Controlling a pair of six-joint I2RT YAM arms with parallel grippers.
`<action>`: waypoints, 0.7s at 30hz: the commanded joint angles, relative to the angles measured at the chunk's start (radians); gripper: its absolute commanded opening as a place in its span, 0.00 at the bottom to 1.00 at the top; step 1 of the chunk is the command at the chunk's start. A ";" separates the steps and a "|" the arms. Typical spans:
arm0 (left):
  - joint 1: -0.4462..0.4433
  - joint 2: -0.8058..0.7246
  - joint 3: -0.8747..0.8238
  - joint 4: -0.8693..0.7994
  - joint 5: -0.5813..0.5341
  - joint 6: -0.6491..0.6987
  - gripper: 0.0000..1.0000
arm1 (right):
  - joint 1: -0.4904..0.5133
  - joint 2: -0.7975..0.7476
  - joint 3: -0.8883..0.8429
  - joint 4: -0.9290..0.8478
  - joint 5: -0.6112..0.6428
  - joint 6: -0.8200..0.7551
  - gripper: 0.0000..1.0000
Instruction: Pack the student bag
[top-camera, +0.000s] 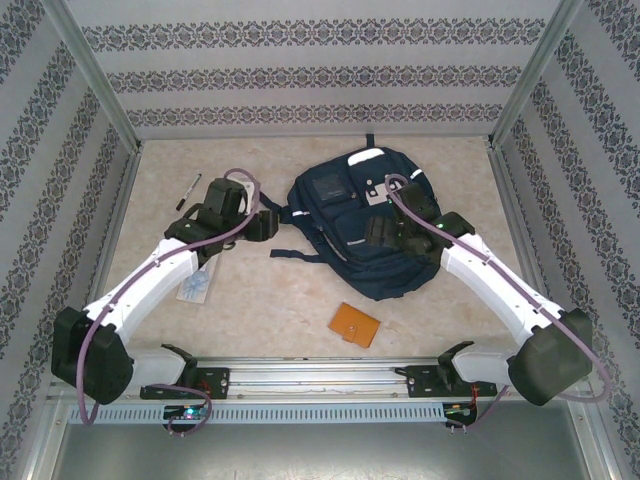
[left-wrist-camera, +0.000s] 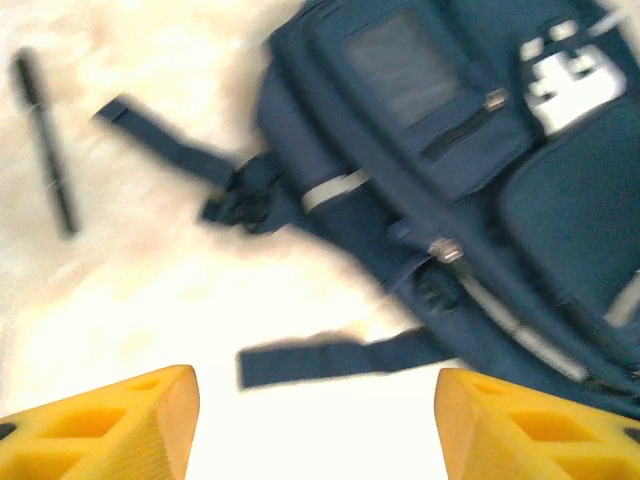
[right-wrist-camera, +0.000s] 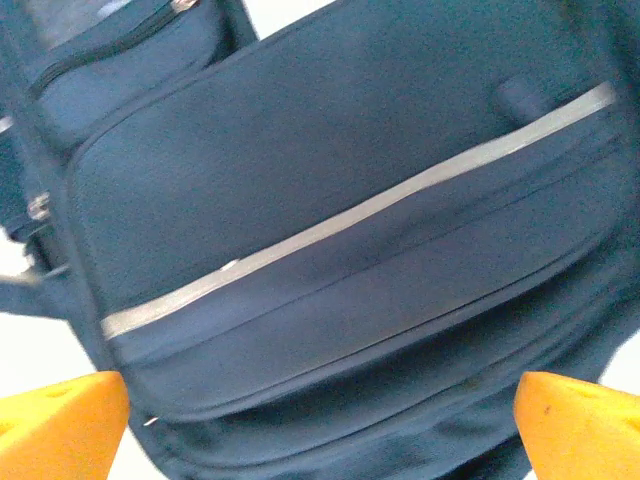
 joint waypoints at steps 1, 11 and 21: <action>0.049 -0.019 0.012 -0.328 -0.143 -0.127 0.73 | -0.090 -0.050 0.020 -0.074 0.035 -0.066 0.98; 0.009 -0.064 -0.256 -0.160 0.403 -0.320 0.67 | 0.263 -0.098 -0.080 -0.087 -0.368 -0.341 0.79; -0.320 -0.060 -0.400 0.158 0.479 -0.514 0.67 | 0.313 -0.056 -0.402 0.082 -0.461 -0.175 0.84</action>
